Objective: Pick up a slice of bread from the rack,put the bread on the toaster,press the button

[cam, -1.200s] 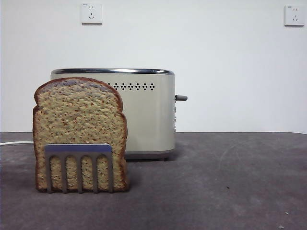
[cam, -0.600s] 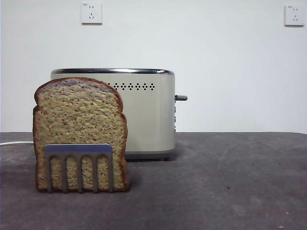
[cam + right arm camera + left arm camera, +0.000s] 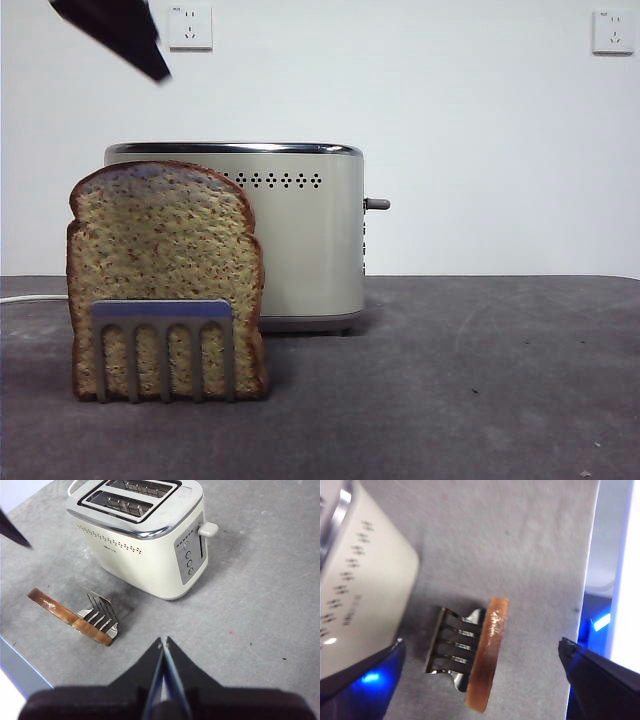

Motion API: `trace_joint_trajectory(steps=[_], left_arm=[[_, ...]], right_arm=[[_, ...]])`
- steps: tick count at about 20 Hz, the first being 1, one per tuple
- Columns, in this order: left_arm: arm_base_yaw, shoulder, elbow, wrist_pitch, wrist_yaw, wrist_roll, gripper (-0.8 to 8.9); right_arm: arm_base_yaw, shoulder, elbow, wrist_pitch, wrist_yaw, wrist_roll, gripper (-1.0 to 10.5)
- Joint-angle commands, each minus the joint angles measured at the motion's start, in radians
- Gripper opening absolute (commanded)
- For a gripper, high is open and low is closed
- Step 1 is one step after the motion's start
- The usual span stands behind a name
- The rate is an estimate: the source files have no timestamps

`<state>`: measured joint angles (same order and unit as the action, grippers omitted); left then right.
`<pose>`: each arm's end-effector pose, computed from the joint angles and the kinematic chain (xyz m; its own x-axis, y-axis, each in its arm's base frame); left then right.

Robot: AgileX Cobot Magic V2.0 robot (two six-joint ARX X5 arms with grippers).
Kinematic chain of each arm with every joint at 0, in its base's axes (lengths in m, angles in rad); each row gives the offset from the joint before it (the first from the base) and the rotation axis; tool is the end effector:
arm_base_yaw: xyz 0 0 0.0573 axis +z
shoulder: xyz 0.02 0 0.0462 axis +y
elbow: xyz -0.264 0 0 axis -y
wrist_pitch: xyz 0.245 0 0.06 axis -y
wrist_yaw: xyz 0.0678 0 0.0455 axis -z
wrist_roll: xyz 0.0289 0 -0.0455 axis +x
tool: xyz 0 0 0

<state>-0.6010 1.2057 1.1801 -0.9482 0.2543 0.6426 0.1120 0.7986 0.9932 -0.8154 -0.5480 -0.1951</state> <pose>0.1823 -0.1338 0.3246 0.3065 -0.5151 -0.8004 0.9403 0.2948 0.1703 0.1372 0.0306 0.3451 0.6317 0.5953 -0.4965 -0.6188 0.7731 0.1396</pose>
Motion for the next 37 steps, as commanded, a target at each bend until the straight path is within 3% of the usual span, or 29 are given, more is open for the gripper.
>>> trace_joint_trajectory(steps=[1,6,9,12,14,26,32,37], left_arm=[[-0.033,0.064,0.001,-0.005,-0.040,0.053,5.92],[-0.052,0.198,0.001,-0.010,-0.096,0.095,5.75],[-0.052,0.225,0.001,-0.006,-0.098,0.100,3.58],[-0.052,0.225,0.001,-0.002,-0.098,0.100,0.73],[-0.052,0.225,0.001,-0.001,-0.097,0.100,-0.03],[-0.052,0.223,0.056,-0.029,-0.094,0.099,-0.07],[-0.052,0.223,0.296,-0.186,-0.104,0.099,-0.07],[-0.052,0.223,0.557,-0.211,-0.251,0.142,-0.07]], right_arm=[[0.002,0.000,0.003,0.002,-0.003,-0.006,-0.1],[0.002,0.000,0.003,0.002,-0.003,-0.008,-0.1],[0.002,0.000,0.003,0.002,-0.003,-0.008,-0.1],[0.002,0.000,0.003,0.002,-0.003,-0.008,-0.1],[0.002,0.000,0.003,0.002,-0.003,-0.008,-0.1],[0.002,0.000,0.003,0.002,-0.003,-0.008,-0.1],[0.002,0.018,0.003,0.002,-0.003,-0.008,-0.1],[0.002,0.040,0.003,0.002,-0.003,-0.008,-0.1]])
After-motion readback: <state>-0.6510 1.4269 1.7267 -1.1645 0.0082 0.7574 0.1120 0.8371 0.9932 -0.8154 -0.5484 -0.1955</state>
